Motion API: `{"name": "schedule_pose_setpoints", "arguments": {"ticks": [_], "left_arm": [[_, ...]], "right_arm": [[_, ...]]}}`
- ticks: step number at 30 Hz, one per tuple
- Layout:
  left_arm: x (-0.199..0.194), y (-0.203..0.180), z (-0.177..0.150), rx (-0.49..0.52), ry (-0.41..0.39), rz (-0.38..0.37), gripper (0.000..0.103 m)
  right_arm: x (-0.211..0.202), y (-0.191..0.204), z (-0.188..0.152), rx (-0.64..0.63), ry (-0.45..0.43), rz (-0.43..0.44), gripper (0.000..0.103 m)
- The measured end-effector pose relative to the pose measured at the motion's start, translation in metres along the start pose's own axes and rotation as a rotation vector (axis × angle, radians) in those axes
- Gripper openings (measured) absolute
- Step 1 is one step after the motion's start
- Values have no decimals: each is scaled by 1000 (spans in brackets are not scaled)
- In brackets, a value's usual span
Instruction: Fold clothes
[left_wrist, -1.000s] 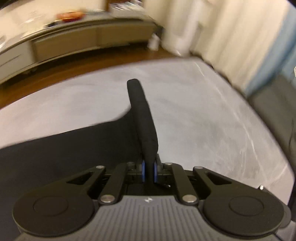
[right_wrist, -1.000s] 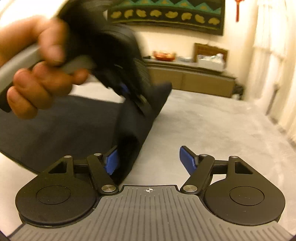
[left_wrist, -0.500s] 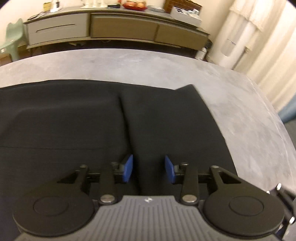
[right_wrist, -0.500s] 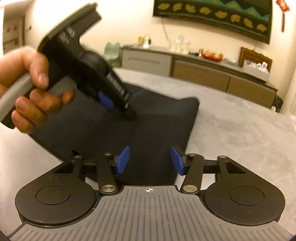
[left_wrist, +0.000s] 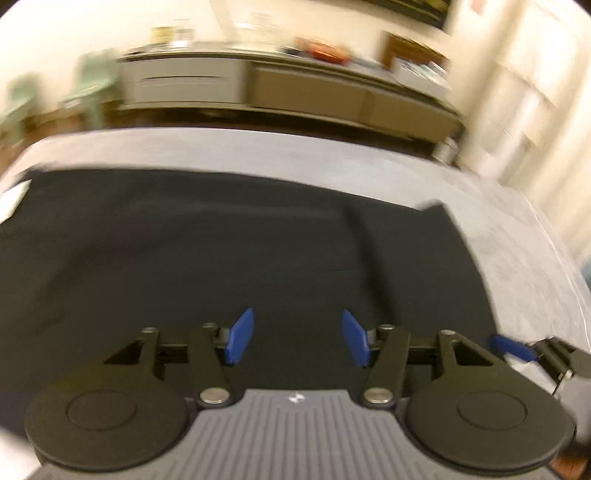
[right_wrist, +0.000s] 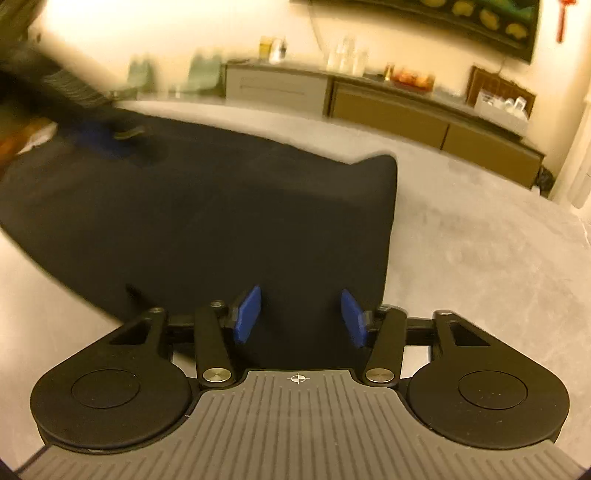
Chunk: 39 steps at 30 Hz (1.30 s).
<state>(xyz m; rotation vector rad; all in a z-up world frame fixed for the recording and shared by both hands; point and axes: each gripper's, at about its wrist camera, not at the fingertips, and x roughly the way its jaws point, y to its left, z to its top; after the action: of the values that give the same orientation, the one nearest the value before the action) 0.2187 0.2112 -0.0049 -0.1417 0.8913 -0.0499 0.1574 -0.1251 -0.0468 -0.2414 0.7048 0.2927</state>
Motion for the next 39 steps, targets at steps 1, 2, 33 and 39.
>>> {"name": "schedule_pose_setpoints", "arguments": {"ticks": [1,2,33,39], "left_arm": [[-18,25,-8,-42,-18,27,62],[-36,50,-15,-83,-36,55,64],[-30,345,-68,-904,-154,-159,6],[-60,338,-81,-929,-257,-223,6]], "right_arm": [[1,1,3,1,6,-6,59],[-3,3,5,4,-14,-17,61],[71,431,97,-607,-77,397,13],[72,386,131,-410,-40,518,58]]}}
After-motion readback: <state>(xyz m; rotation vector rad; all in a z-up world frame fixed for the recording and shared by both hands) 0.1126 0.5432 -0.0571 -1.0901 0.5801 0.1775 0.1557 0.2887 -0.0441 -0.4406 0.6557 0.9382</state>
